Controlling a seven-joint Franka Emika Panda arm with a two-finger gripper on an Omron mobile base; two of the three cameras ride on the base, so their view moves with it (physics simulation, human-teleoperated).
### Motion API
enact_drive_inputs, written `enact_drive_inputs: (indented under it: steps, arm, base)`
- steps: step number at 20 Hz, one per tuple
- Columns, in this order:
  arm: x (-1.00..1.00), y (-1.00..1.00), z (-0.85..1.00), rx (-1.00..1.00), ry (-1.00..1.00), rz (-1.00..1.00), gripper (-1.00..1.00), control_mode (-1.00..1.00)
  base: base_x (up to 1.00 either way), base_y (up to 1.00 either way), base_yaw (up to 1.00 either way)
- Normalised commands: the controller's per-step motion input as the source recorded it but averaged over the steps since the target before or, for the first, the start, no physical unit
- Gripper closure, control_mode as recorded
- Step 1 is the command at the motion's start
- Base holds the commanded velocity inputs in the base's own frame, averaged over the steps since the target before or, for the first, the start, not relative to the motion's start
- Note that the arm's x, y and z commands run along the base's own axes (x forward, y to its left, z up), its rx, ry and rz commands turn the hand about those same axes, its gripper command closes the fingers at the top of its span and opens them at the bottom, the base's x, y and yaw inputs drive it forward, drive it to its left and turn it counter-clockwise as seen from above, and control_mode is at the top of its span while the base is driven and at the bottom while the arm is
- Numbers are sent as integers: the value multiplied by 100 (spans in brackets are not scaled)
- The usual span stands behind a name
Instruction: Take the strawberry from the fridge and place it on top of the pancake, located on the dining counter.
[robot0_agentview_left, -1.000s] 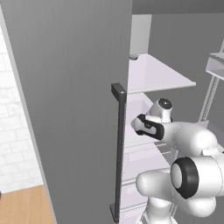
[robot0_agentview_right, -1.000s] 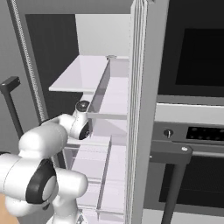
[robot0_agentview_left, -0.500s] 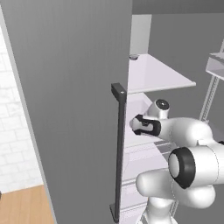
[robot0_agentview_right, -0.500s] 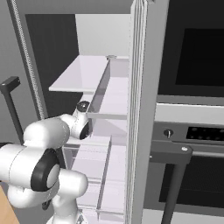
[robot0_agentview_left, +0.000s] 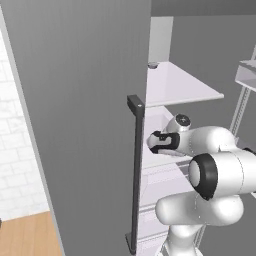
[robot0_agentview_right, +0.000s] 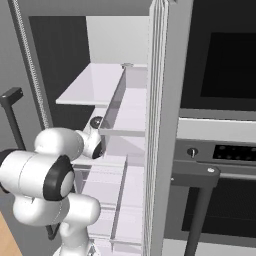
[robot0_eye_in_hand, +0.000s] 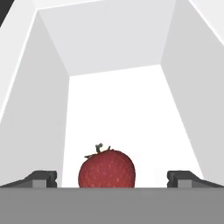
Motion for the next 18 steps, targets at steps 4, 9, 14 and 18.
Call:
enact_drive_inputs:
  steps: [4, 9, 14, 18]
  arm:
    - [10, 0, -4, 0, 0, 0, -100, -100]
    - [6, 0, -2, 0, 0, 0, -100, -100]
    - [0, 0, -9, 0, 0, 0, -100, -100]
    - [0, 0, -12, 0, 0, 0, -100, -100]
  base:
    - [0, 0, 0]
    - [0, 0, 0]
    - [0, 0, 0]
    - [0, 0, 0]
